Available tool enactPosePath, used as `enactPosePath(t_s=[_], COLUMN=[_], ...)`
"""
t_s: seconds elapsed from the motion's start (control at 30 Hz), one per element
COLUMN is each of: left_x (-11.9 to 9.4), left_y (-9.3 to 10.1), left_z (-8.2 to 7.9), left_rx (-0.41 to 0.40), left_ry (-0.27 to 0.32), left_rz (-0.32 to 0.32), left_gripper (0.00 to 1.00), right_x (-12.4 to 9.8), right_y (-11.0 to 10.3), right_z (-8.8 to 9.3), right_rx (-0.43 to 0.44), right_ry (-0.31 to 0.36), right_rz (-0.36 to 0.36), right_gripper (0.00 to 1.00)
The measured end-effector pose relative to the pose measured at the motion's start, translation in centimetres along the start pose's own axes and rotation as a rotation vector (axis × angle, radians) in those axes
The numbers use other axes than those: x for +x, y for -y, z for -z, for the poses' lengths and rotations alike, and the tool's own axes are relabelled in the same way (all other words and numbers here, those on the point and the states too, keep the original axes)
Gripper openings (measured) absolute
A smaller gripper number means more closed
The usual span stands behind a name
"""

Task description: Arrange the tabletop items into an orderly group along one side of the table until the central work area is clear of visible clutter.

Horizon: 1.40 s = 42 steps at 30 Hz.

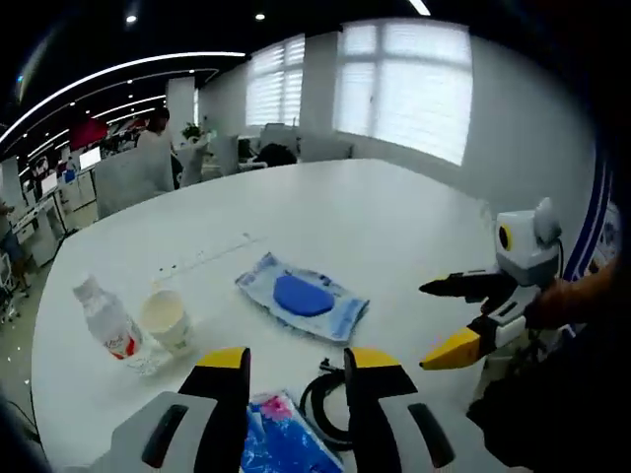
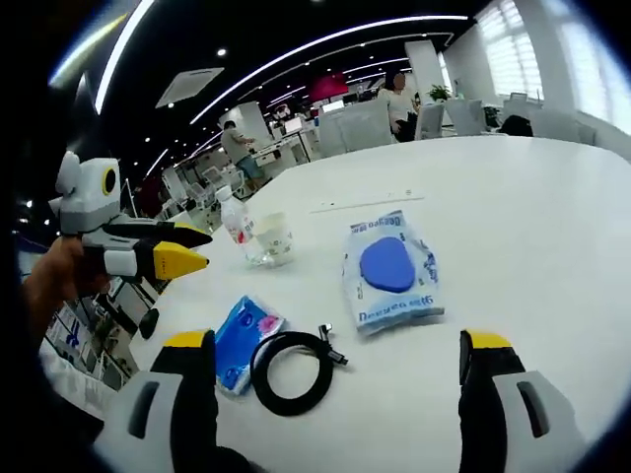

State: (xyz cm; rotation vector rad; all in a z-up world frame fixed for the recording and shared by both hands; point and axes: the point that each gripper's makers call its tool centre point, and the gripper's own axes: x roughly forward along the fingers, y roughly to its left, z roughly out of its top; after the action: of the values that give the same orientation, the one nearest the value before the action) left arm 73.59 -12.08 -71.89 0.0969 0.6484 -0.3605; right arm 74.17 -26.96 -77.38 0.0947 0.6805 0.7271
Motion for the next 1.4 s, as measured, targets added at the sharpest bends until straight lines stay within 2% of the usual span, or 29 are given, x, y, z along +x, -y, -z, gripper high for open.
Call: enactPosePath(t_s=[0.13, 0.2, 0.37, 0.53, 0.6, 0.63, 0.7, 0.83, 1.0, 1.03, 1.1, 1.17, 1.23, 1.3, 1.4], left_x=[0.6, 0.8, 1.5, 3.1, 3.9, 4.1, 4.7, 6.0, 8.3, 8.9, 10.1, 10.8, 11.9, 12.4, 13.8], left_y=[-0.7, -0.9, -1.3, -2.7, -2.8, -2.2, -2.5, -2.9, -3.9, -4.3, -4.9, -5.3, -5.5, -5.7, -5.7], left_z=[-2.0, -3.9, -6.2, -7.3, -7.3, -7.4, -7.5, -7.7, -7.5, -7.2, -6.9, -6.2, -5.8, -5.8, -5.9], left_rx=[0.026, 0.098, 0.154, 0.195, 0.186, 0.199, 0.221, 0.224, 0.248, 0.247, 0.298, 0.315, 0.366, 0.391, 0.388], left_ry=[0.025, 0.065, 0.046, 0.022, -0.001, -0.016, -0.030, -0.078, -0.144, -0.175, -0.205, -0.263, -0.310, -0.331, -0.347], left_rz=[0.041, 0.068, 0.124, 0.155, 0.196, 0.215, 0.246, 0.269, 0.276, 0.276, 0.270, 0.276, 0.286, 0.277, 0.291], left_gripper=[0.40, 0.40, 0.41, 0.41, 0.42, 0.43, 0.45, 0.44, 0.43, 0.43, 0.43, 0.42, 0.41, 0.40, 0.40], right_x=[0.0, 0.0, -0.1, -0.1, 0.1, 0.2, 0.2, 0.4, 0.8, 0.9, 1.1, 1.4, 1.6, 1.7, 2.3], right_y=[0.2, 0.3, 0.3, 0.6, 0.7, 0.8, 1.1, 1.8, 2.4, 2.5, 2.8, 2.6, 2.8, 2.8, 3.0], right_z=[0.1, 0.0, 0.1, -0.5, -0.5, -0.5, -0.8, -1.1, -0.8, -0.8, -0.7, -0.5, -0.3, -0.4, -0.1], right_rx=[0.031, 0.035, 0.053, 0.096, 0.101, 0.102, 0.111, 0.146, 0.200, 0.210, 0.219, 0.232, 0.240, 0.242, 0.261], right_ry=[-0.002, 0.003, 0.007, 0.028, 0.029, 0.026, 0.032, 0.043, 0.036, 0.038, 0.037, 0.030, 0.027, 0.035, 0.027], right_rz=[0.012, 0.021, 0.028, 0.041, 0.040, 0.043, 0.050, 0.060, 0.065, 0.063, 0.062, 0.044, 0.041, 0.042, 0.054], right_gripper=[0.97, 0.95, 0.94, 0.93, 0.93, 0.92, 0.92, 0.91, 0.86, 0.85, 0.84, 0.84, 0.83, 0.81, 0.79])
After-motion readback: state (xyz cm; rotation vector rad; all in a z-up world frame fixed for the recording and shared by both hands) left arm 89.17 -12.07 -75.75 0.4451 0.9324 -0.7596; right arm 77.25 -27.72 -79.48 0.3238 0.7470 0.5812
